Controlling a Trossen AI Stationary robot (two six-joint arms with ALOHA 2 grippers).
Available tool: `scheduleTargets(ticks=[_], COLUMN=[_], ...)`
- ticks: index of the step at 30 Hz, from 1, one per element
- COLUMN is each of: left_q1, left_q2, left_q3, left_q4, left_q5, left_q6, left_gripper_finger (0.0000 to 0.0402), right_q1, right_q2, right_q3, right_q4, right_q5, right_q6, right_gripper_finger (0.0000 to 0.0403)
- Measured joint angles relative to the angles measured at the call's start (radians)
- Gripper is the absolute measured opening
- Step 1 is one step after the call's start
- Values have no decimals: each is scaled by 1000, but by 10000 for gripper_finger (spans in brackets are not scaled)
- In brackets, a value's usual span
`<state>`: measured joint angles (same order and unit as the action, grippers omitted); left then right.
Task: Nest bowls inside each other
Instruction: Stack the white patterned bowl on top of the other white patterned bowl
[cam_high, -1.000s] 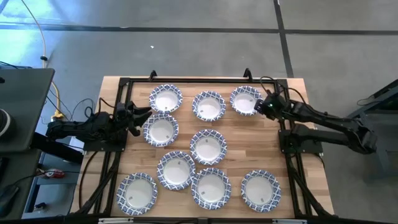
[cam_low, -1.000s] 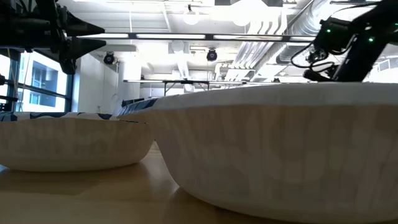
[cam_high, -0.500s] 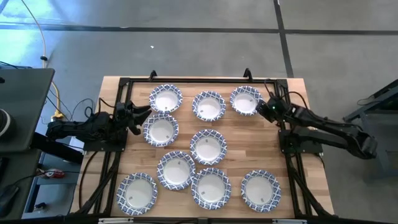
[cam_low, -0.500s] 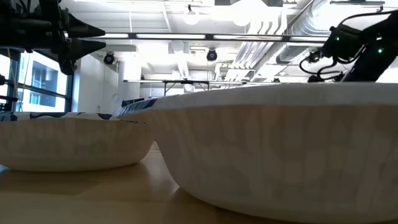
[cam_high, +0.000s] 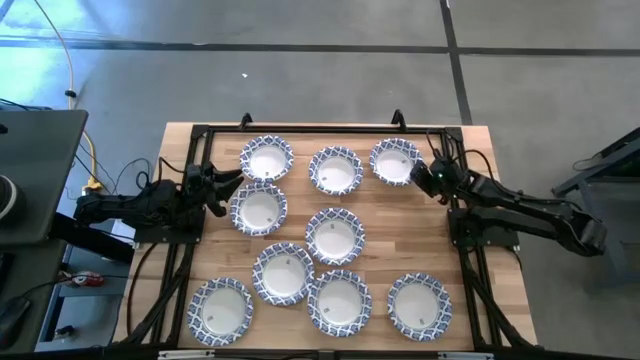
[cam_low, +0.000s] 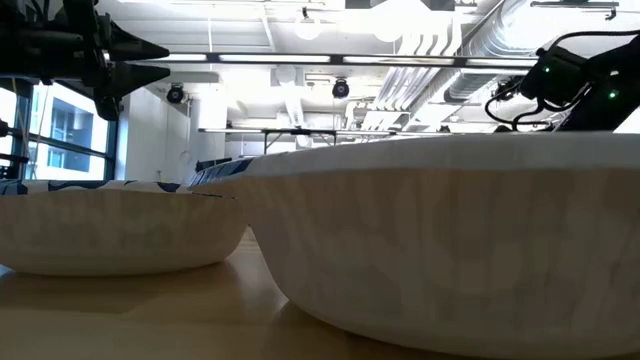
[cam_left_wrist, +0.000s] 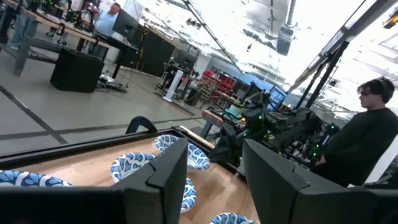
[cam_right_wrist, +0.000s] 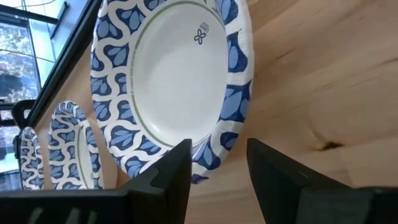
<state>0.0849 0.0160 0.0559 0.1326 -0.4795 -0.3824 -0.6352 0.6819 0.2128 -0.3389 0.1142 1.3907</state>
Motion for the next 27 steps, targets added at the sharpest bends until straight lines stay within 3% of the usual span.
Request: scheduleTargets(ticks=[27], left_q1=[0], left_q2=[0], left_q3=[0], left_q4=[0], left_q5=[-3], left_q6=[11], left_gripper_finger=[145], right_q1=[0], right_q2=[176], right_q3=[0], right_q4=[151], right_q5=[43], right_q6=[23], right_gripper_finger=[147])
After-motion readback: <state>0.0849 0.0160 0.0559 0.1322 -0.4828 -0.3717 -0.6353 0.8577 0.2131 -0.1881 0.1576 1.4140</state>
